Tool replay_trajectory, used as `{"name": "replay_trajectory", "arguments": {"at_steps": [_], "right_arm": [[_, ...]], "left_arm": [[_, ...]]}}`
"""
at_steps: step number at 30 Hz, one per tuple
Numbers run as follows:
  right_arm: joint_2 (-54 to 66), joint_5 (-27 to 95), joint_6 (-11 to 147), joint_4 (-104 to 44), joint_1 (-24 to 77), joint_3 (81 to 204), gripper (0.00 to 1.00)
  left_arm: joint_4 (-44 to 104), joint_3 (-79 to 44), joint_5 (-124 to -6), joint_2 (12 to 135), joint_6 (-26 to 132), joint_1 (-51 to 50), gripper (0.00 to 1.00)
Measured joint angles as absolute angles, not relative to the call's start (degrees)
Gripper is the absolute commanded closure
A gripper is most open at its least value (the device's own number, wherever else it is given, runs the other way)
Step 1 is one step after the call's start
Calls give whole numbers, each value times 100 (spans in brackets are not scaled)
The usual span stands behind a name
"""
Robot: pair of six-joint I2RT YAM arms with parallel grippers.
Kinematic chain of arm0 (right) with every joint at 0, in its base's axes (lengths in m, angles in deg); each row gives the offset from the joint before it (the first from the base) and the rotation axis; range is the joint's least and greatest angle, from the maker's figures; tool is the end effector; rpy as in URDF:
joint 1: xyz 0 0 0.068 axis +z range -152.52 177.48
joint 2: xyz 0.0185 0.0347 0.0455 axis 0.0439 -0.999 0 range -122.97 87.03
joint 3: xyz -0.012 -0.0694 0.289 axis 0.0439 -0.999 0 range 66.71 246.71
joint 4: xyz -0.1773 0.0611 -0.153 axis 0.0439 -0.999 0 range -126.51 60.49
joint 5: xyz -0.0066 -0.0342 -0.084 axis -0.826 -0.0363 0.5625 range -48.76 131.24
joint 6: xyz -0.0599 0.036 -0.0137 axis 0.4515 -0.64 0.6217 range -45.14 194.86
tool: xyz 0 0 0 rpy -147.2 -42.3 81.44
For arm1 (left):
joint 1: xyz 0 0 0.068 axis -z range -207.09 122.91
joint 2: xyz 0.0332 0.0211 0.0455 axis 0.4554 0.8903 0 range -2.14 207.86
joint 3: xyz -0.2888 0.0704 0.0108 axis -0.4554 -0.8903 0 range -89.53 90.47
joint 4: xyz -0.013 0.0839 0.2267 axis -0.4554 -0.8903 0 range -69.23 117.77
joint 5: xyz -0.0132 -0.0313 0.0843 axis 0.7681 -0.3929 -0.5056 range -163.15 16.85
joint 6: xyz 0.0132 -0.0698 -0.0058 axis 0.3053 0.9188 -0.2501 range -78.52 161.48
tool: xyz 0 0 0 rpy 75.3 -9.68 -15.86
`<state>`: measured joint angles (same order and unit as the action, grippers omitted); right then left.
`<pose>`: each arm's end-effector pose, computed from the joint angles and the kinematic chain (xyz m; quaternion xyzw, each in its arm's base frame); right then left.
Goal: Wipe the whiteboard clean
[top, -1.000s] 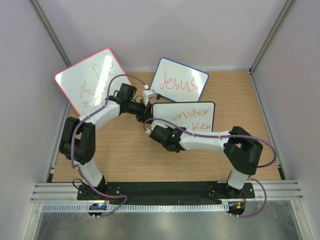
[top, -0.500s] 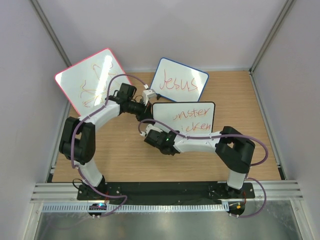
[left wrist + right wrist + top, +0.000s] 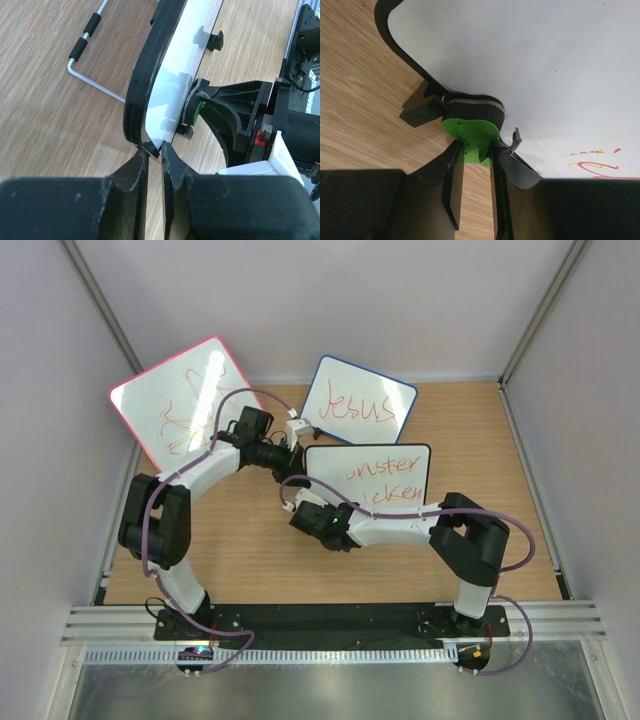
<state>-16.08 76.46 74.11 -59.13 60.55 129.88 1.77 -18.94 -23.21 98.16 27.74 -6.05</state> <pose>0.1836 0.2866 0.1833 -0.4394 0.8305 -0.1633 0.3009 0.3190 -0.1709 0.2469 0.3777 0.7894 -0.4195 0.2411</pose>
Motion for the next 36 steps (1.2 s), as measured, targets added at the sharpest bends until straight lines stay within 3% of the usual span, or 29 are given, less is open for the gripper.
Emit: {"name": "replay_trajectory", "arguments": {"at_steps": [16,36], "right_arm": [[-1573,7885,7671,-6069,5889,13443,99],[-1573,7771,6845,-6121,5880,12945,99]], "left_arm": [[264,-1881,-2339,9816,2765,-605,100],[262,-1881,-2343,9816,2761,-579,100]]}}
